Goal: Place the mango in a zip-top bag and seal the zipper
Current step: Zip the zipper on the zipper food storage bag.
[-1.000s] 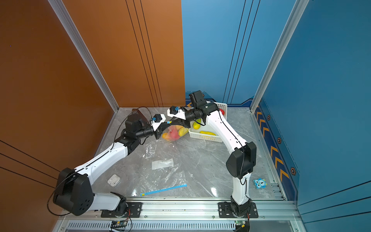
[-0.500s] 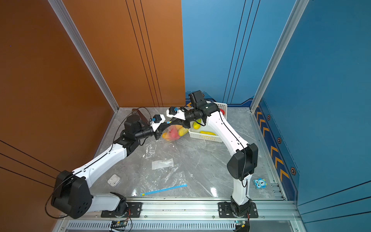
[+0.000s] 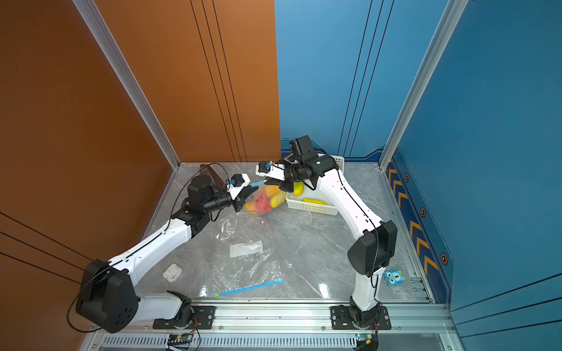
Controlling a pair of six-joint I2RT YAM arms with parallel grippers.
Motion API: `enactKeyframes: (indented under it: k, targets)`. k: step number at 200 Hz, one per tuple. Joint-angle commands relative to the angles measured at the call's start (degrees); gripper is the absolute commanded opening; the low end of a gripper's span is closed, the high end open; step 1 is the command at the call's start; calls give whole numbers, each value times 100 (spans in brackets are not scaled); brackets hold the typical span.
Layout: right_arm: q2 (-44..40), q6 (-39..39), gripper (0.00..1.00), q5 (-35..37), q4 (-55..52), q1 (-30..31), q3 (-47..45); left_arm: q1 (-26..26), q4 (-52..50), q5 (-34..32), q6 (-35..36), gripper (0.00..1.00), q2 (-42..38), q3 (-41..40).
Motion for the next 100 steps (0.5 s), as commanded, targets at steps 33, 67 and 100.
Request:
enactKeyframes:
  k: [33,67,100]
  targets:
    - [260,9,10,718,-142,-588,404,247,48,-333,81,0,-208,-80]
    - [411,111,10,816,-134,-829,657,402,44,-443,64,0,-262,-96]
    - [577,254,10,991,-140,-988,937,519,45,-501,43,0,-299,-124]
